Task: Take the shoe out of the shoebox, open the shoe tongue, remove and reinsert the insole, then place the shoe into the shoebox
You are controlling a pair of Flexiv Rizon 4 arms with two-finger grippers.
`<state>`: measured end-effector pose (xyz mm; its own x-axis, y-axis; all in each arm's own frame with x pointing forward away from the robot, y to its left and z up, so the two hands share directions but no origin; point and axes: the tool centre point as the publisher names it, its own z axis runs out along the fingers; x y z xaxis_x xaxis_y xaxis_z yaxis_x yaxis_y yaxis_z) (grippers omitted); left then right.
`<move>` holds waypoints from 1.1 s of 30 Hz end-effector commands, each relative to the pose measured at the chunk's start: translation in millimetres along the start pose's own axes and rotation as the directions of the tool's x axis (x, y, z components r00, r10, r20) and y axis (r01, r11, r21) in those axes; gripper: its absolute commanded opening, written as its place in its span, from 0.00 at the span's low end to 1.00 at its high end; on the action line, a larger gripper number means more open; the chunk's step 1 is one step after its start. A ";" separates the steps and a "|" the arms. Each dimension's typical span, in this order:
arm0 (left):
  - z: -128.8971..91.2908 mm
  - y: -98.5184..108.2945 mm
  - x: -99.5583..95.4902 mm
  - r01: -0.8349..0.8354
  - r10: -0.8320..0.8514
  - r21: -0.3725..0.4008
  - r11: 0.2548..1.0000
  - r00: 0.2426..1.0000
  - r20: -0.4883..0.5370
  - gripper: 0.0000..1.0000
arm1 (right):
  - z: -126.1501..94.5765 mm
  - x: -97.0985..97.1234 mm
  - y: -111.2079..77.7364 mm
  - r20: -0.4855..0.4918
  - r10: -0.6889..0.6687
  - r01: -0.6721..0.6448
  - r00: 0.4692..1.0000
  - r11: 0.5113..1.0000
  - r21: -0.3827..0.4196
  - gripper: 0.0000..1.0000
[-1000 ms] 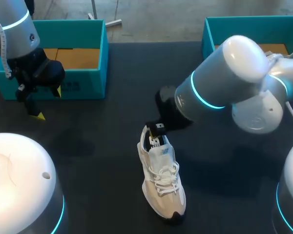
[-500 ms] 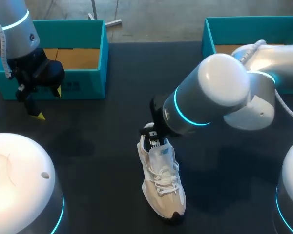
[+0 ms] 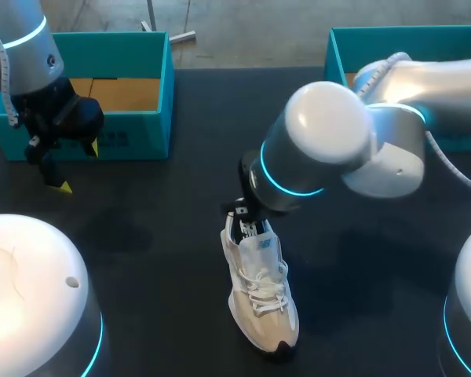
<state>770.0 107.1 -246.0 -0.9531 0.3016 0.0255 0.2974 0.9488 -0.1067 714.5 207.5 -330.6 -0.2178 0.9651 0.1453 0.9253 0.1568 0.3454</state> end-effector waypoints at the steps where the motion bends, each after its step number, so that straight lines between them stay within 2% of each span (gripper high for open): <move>1: -0.1 -0.3 1.1 0.000 0.000 -0.004 1.000 1.000 0.001 1.00 | 5.1 8.8 4.9 0.055 0.009 -0.009 0.998 1.000 0.000 0.00; 12: -0.1 -0.3 1.1 0.000 0.000 -0.004 1.000 1.000 0.001 1.00 | 22.8 4.4 3.9 0.165 0.028 -0.030 0.986 1.000 0.008 0.00; 29: -0.1 -0.3 1.1 0.000 0.000 -0.004 1.000 1.000 0.001 1.00 | 51.4 1.2 1.4 0.237 0.042 -0.049 0.971 0.999 0.024 0.00; 33: -0.1 -0.3 1.1 0.000 0.000 -0.004 1.000 1.000 0.001 1.00 | 42.6 6.3 -0.4 0.289 0.040 -0.038 0.957 0.999 -0.010 0.00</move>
<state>769.7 107.2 -245.9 -0.9531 0.3016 0.0249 0.2975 0.9488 -0.1066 733.8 210.8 -373.0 -0.1124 0.9913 -0.0691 0.9364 0.1289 0.3263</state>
